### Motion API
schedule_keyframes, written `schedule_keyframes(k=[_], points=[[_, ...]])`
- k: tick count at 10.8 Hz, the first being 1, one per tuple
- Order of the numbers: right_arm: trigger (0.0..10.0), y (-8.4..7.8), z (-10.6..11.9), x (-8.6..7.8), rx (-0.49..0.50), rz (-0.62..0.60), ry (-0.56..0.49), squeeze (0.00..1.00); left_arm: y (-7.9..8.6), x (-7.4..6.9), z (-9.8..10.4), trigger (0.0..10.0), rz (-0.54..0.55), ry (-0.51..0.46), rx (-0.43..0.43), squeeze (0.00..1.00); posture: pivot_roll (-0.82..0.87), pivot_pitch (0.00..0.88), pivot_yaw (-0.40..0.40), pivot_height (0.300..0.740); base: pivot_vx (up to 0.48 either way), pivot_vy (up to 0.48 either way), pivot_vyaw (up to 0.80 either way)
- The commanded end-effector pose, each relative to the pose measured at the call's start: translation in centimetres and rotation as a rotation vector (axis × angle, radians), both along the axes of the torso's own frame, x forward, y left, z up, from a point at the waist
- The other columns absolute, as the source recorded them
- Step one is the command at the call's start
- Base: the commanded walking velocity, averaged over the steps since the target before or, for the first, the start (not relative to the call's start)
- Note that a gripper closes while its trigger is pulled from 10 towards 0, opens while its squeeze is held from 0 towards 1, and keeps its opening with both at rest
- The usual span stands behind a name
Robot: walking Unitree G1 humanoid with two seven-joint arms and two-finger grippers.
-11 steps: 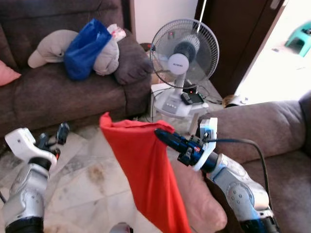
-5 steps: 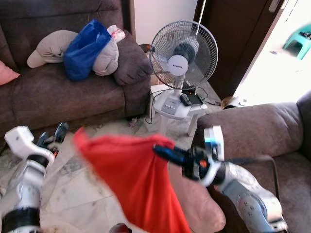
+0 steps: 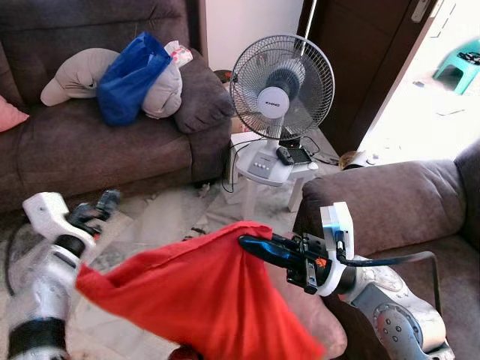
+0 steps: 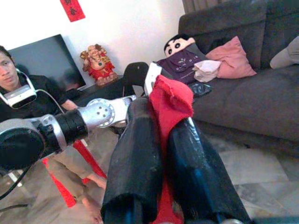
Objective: Move the pillow to the sofa from floor
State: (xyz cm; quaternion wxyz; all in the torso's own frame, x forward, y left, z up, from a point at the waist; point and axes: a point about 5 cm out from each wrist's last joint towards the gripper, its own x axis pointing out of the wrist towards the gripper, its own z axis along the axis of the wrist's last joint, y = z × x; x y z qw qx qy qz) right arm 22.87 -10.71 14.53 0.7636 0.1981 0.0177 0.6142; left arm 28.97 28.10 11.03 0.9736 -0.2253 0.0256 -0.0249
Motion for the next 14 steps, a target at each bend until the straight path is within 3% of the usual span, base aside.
schedule_keyframes(k=[1,2,5,6,7,8,9,10,14], points=[[10.0,-0.1,2.3,0.2,0.061,0.001,-0.114,0.0,-0.8,-0.3,0.4,10.0,0.0,-0.011,0.034,0.0,0.13,0.021,-0.054,0.74,0.0,0.0,0.0],[10.0,0.0,2.2,0.3,0.06,0.001,-0.112,0.0,-2.2,-1.0,0.5,10.0,-0.014,-0.027,0.086,0.0,0.13,0.022,-0.056,0.74,0.0,0.0,0.0],[10.0,0.2,2.1,0.4,0.062,0.006,-0.111,0.0,-3.7,-2.0,-0.2,10.0,-0.017,-0.026,0.023,0.0,0.14,0.021,-0.054,0.74,0.0,0.0,0.0],[10.0,0.2,2.1,0.4,0.059,0.004,-0.109,0.0,-3.7,-2.6,-0.6,10.0,0.012,-0.015,0.014,0.92,0.14,0.022,-0.051,0.74,0.0,0.0,0.0],[10.0,0.2,2.0,0.5,0.058,-0.001,-0.107,0.0,-3.9,-3.2,-0.8,10.0,0.034,-0.01,0.039,1.0,0.14,0.022,-0.052,0.74,0.0,0.0,0.0],[10.0,0.1,1.6,0.9,0.048,-0.025,-0.095,0.0,-4.4,-4.2,-1.0,10.0,0.071,-0.005,0.069,1.0,0.15,0.024,-0.054,0.74,0.0,0.0,0.0],[10.0,0.2,1.3,1.4,0.037,-0.054,-0.088,0.0,-4.7,-4.6,-1.3,10.0,0.12,0.011,0.157,0.6,0.15,0.023,-0.055,0.74,0.0,0.0,0.0],[10.0,0.2,1.2,1.7,0.033,-0.073,-0.085,0.0,-4.4,-4.8,-1.5,10.0,0.185,0.02,0.171,0.0,0.15,0.02,-0.053,0.74,0.0,0.0,0.0],[10.0,-0.3,0.3,3.2,-0.011,-0.21,-0.062,0.0,-4.3,-7.0,-2.6,10.0,0.19,0.074,0.227,0.0,0.15,0.018,-0.046,0.74,0.0,0.0,0.0]])
